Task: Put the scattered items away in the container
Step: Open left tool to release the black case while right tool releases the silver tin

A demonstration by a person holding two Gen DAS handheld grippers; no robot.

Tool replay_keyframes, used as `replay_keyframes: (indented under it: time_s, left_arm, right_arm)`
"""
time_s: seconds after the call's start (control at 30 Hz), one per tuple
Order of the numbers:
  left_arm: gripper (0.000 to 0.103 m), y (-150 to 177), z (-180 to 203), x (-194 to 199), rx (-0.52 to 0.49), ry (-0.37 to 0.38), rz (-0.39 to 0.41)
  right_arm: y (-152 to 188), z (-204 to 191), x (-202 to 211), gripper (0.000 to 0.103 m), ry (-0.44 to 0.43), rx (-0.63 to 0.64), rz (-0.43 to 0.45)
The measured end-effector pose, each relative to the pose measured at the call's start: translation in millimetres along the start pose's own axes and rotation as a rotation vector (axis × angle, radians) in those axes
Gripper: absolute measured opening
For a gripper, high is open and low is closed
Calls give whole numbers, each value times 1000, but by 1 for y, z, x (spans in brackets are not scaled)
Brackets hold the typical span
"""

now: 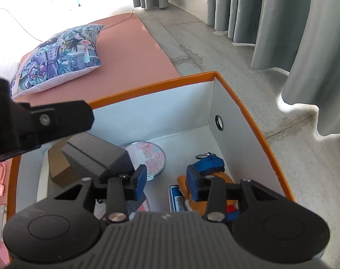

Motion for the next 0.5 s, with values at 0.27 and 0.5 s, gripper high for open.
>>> replay_keyframes:
  time_s: [0.27,0.5]
  left_arm:
    - [95,11,-4,23,-5,-28,96]
    - [94,16,-20,43,25,-50,154]
  right_arm:
    - [0,0,3,46,18,-9,25]
    - [1,-2,7,46,34,3,48]
Point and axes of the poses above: each gripper's, at about its wrist camera, not at the fingertips, and x roughly against the way its jaws point, z to its right, y to its underside, the point moved 2 cm from there along -x, roughly the way its jaws point, and after that the axes turned 4 degrees about -z, right-handed, at the moved point
